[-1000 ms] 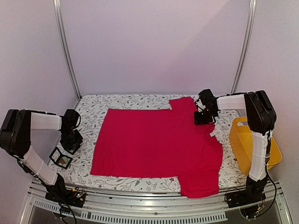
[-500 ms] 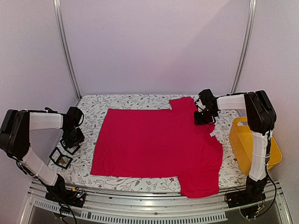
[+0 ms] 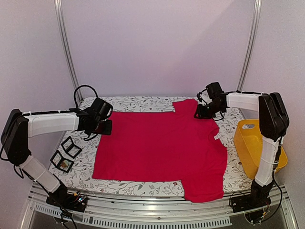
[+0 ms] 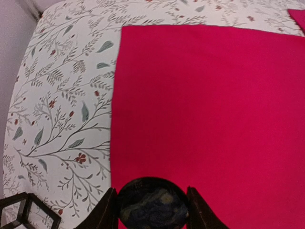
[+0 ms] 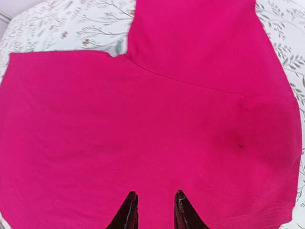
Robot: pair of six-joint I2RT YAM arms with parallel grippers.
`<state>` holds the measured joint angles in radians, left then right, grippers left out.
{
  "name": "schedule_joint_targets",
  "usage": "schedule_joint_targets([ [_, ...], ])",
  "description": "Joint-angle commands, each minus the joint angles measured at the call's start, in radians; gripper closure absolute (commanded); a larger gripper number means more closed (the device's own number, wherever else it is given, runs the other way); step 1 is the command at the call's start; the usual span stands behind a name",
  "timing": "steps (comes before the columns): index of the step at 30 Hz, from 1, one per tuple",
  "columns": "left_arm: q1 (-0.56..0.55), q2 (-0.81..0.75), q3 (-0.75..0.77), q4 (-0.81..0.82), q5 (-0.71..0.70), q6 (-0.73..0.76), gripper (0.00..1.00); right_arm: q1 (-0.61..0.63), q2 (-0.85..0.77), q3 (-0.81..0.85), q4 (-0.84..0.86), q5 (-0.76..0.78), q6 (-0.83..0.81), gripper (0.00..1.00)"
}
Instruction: Pin the brooch onto the clothing
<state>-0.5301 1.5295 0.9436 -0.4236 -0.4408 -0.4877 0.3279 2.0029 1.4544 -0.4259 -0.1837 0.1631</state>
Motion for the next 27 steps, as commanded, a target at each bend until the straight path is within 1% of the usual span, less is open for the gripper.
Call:
schedule_joint_targets([
  [1, -0.123, 0.009, 0.082, 0.213, 0.106, 0.291, 0.66, 0.033, -0.085, 0.037, 0.045, -0.180, 0.006, 0.74],
  [4, -0.197, 0.046, 0.140, 0.270, 0.166, 0.399, 0.67, 0.069, -0.105, 0.052, 0.047, -0.271, 0.007, 0.73],
  [8, -0.286, 0.085, 0.191, 0.351, 0.218, 0.504, 0.67, 0.097, -0.136, 0.041, 0.105, -0.518, 0.057, 0.71],
  [11, -0.325, 0.098, 0.202, 0.405, 0.246, 0.560, 0.67, 0.123, -0.172, 0.006, 0.182, -0.632, 0.130, 0.68],
  [13, -0.343, 0.103, 0.199, 0.469, 0.274, 0.580, 0.67, 0.153, -0.185, 0.000, 0.210, -0.690, 0.148, 0.65],
  [15, -0.360, 0.107, 0.202, 0.493, 0.286, 0.599, 0.67, 0.183, -0.188, 0.000, 0.232, -0.713, 0.158, 0.62],
  [20, -0.396, 0.117, 0.196, 0.531, 0.249, 0.646, 0.68, 0.218, -0.166, 0.006, 0.290, -0.756, 0.226, 0.62],
  [27, -0.408, 0.137, 0.205, 0.533, 0.207, 0.663, 0.68, 0.258, -0.119, 0.036, 0.297, -0.805, 0.237, 0.62],
])
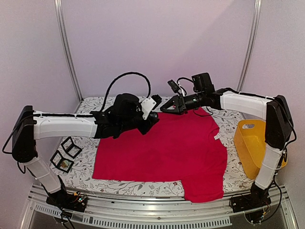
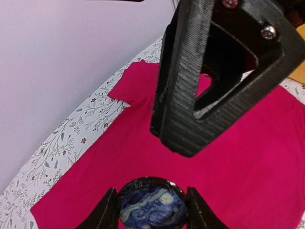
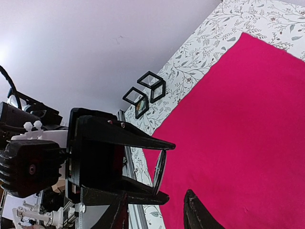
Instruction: Pin the brooch onto the clothing
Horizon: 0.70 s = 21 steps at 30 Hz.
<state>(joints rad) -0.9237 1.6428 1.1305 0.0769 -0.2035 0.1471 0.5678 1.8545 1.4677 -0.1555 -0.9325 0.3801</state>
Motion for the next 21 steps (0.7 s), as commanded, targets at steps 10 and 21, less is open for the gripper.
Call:
schedule_joint_targets([
  [10, -0.025, 0.035, 0.026, 0.035, -0.048, 0.036, 0.68, 0.048, 0.086, 0.051, 0.007, -0.042, 0.029, 0.71],
  [21, -0.028, 0.036, 0.024, 0.038, -0.061, 0.036, 0.68, 0.067, 0.130, 0.085, -0.015, -0.046, 0.023, 1.00],
])
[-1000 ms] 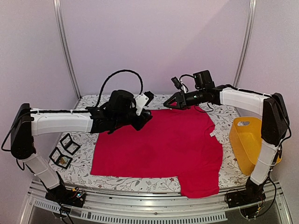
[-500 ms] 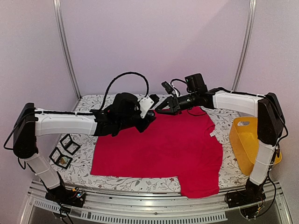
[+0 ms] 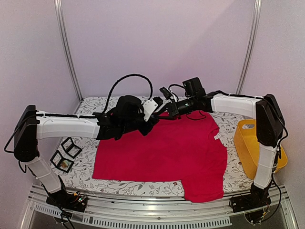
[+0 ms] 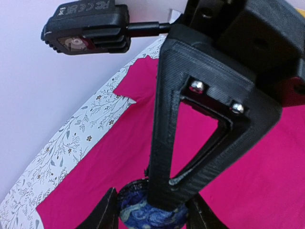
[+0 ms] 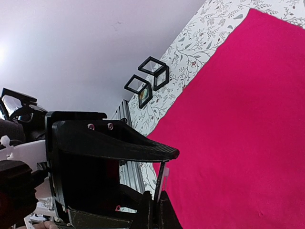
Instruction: Pin the brooch onto the clothing
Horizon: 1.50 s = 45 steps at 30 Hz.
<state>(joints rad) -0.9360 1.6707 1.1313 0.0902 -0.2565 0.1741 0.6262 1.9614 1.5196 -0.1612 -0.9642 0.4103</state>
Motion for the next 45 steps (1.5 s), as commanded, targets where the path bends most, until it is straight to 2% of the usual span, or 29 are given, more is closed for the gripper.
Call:
schedule_joint_targets([
  [1, -0.016, 0.008, 0.022, 0.025, -0.011, 0.009, 0.68, 0.009, 0.023, 0.034, -0.013, -0.014, -0.009, 1.00],
  [4, -0.015, 0.000, 0.023, 0.025, -0.017, 0.005, 0.65, 0.008, 0.015, 0.044, -0.037, 0.000, -0.027, 1.00],
  [7, -0.014, -0.020, 0.052, -0.023, 0.003, -0.035, 0.34, -0.015, 0.005, 0.073, -0.133, 0.097, -0.110, 1.00],
  [8, -0.013, -0.031, 0.057, -0.044, 0.014, -0.049, 0.27, -0.030, -0.009, 0.068, -0.162, 0.153, -0.149, 1.00],
  [11, 0.003, -0.082, 0.056, -0.075, 0.101, -0.096, 0.19, -0.050, -0.100, -0.017, -0.129, 0.418, -0.278, 1.00],
  [14, 0.047, -0.128, 0.059, -0.122, 0.276, -0.161, 0.18, -0.014, -0.258, -0.213, 0.061, 0.664, -0.534, 1.00],
  [17, 0.091, -0.150, 0.068, -0.142, 0.397, -0.235, 0.20, 0.041, -0.413, -0.503, 0.438, 0.810, -0.914, 1.00],
  [19, 0.127, -0.158, 0.078, -0.141, 0.454, -0.282, 0.23, 0.047, -0.528, -0.704, 0.724, 0.760, -1.144, 1.00],
  [20, 0.142, -0.157, 0.087, -0.141, 0.483, -0.308, 0.26, 0.050, -0.571, -0.789, 0.849, 0.716, -1.324, 1.00],
  [21, 0.158, -0.152, 0.099, -0.141, 0.506, -0.334, 0.28, 0.052, -0.602, -0.862, 0.926, 0.676, -1.435, 1.00],
  [24, 0.190, -0.117, 0.173, -0.172, 0.568, -0.392, 0.33, 0.076, -0.608, -0.913, 1.059, 0.687, -1.805, 1.00],
  [26, 0.203, -0.087, 0.216, -0.194, 0.622, -0.428, 0.34, 0.098, -0.589, -0.929, 1.172, 0.731, -1.951, 1.00],
  [27, 0.205, -0.077, 0.233, -0.196, 0.654, -0.438, 0.34, 0.110, -0.582, -0.933, 1.204, 0.751, -2.057, 1.00],
  [29, 0.206, -0.059, 0.258, -0.193, 0.724, -0.447, 0.30, 0.132, -0.570, -0.911, 1.201, 0.779, -2.165, 1.00],
  [32, 0.205, -0.043, 0.275, -0.170, 0.809, -0.465, 0.26, 0.148, -0.581, -0.889, 1.173, 0.768, -2.245, 1.00],
  [37, 0.206, -0.023, 0.285, -0.141, 0.892, -0.491, 0.25, 0.171, -0.594, -0.852, 1.086, 0.760, -2.364, 1.00],
  [41, 0.202, -0.001, 0.289, -0.118, 0.953, -0.514, 0.31, 0.185, -0.595, -0.835, 1.017, 0.744, -2.429, 1.00],
  [45, 0.202, 0.014, 0.306, -0.139, 0.995, -0.501, 0.43, 0.200, -0.600, -0.831, 0.997, 0.713, -2.440, 1.00],
])
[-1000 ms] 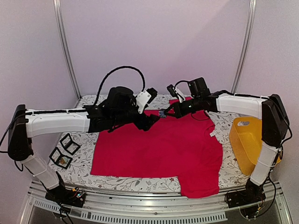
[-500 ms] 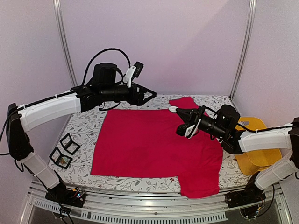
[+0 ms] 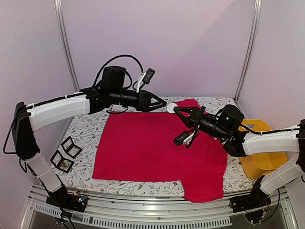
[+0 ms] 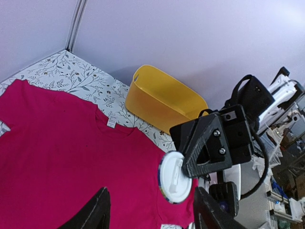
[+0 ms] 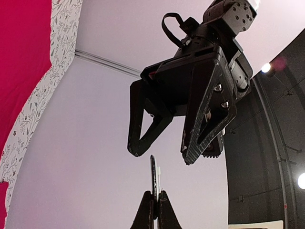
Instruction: Pin the brooch onto the clothing
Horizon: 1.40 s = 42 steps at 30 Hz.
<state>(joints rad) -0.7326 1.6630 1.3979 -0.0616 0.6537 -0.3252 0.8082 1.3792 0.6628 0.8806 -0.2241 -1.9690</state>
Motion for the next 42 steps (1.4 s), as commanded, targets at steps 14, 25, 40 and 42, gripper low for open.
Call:
schedule_joint_targets([
  [14, 0.015, 0.064, 0.097, -0.111, 0.229, 0.075, 0.70, 0.040, -0.011, 0.043, -0.061, -0.092, -0.108, 1.00],
  [25, 0.014, 0.085, 0.106, -0.171, 0.219, 0.109, 0.78, 0.040, -0.010, 0.041, -0.062, -0.091, -0.117, 1.00],
  [40, 0.009, 0.013, 0.051, -0.138, 0.108, 0.129, 1.00, 0.038, 0.016, 0.057, 0.112, -0.051, 0.251, 0.05],
  [42, 0.010, -0.009, 0.038, -0.142, 0.061, 0.155, 1.00, 0.029, 0.011, 0.075, 0.146, -0.011, 0.471, 0.01],
])
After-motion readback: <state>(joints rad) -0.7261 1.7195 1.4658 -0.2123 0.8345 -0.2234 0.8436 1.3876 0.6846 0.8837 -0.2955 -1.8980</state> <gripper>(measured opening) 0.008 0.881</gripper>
